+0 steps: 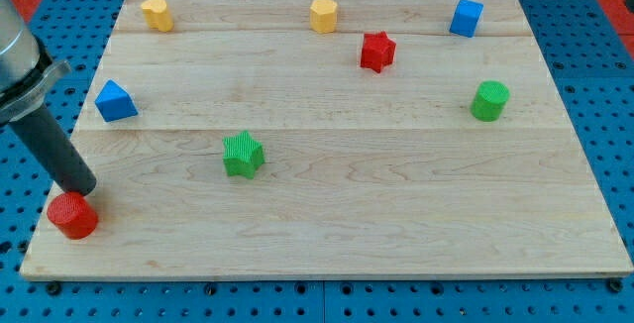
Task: Keep green star at bottom center of the board
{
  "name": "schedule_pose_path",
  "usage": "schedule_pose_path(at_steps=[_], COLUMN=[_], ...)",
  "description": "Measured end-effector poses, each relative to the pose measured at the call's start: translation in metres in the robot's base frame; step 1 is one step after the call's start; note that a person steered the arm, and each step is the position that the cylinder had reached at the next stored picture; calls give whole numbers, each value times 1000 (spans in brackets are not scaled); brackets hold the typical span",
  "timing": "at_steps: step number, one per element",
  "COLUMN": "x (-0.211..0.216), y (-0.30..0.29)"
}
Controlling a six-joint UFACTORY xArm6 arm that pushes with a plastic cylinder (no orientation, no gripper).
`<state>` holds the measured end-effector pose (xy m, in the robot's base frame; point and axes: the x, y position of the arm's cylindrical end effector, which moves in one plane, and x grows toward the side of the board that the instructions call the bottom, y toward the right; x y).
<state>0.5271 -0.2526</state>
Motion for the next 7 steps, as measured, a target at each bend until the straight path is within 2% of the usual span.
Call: schedule_pose_path(at_steps=[3, 4, 5, 7], x=[-2, -12, -27, -27], y=[0, 11, 47, 48])
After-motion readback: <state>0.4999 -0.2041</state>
